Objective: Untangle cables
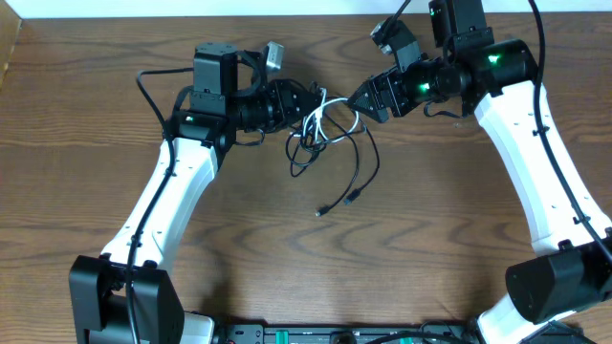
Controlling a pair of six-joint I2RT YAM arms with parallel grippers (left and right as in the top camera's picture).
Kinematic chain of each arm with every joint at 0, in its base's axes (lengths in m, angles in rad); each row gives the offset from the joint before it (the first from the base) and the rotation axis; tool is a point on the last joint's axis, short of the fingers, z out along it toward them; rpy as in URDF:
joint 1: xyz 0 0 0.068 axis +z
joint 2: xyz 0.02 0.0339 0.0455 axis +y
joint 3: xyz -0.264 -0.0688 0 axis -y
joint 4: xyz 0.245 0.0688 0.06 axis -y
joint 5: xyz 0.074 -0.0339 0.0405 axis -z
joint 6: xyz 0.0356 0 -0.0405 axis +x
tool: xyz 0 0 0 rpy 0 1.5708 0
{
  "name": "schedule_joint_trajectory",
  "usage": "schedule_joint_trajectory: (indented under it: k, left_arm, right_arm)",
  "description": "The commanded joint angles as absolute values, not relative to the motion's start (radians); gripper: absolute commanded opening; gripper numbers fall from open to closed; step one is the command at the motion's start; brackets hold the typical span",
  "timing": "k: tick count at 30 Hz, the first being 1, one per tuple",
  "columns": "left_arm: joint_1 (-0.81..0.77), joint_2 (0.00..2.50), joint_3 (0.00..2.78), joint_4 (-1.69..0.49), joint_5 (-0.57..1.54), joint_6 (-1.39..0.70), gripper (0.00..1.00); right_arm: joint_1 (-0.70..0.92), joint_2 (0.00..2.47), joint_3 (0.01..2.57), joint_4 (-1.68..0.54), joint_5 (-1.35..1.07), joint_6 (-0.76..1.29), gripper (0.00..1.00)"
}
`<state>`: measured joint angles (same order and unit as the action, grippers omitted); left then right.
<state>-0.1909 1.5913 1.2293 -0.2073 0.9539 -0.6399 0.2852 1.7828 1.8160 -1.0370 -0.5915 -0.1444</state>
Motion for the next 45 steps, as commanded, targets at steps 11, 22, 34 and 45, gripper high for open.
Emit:
schedule_joint_trajectory:
  k: [11, 22, 34, 45]
  left_arm:
    - [-0.189, 1.583, 1.246, -0.199, 0.984, -0.857, 0.07]
    - [-0.171, 1.583, 1.246, -0.200, 1.063, -0.857, 0.08]
    - [-0.134, 1.583, 1.246, -0.200, 1.060, -0.727, 0.07]
    - [-0.134, 1.583, 1.246, -0.400, 0.692, -0.643, 0.08]
  right_arm:
    - [0.333, 1.893, 1.751, -0.951, -0.508, -0.150, 0.78]
    - [0.273, 2.032, 1.751, -0.845, -0.013, 0.311, 0.47]
    - [0.011, 2.032, 1.751, -0.973, 0.113, 0.310, 0.02]
    - [-0.097, 2.032, 1.751, -1.005, 0.041, 0.261, 0.01]
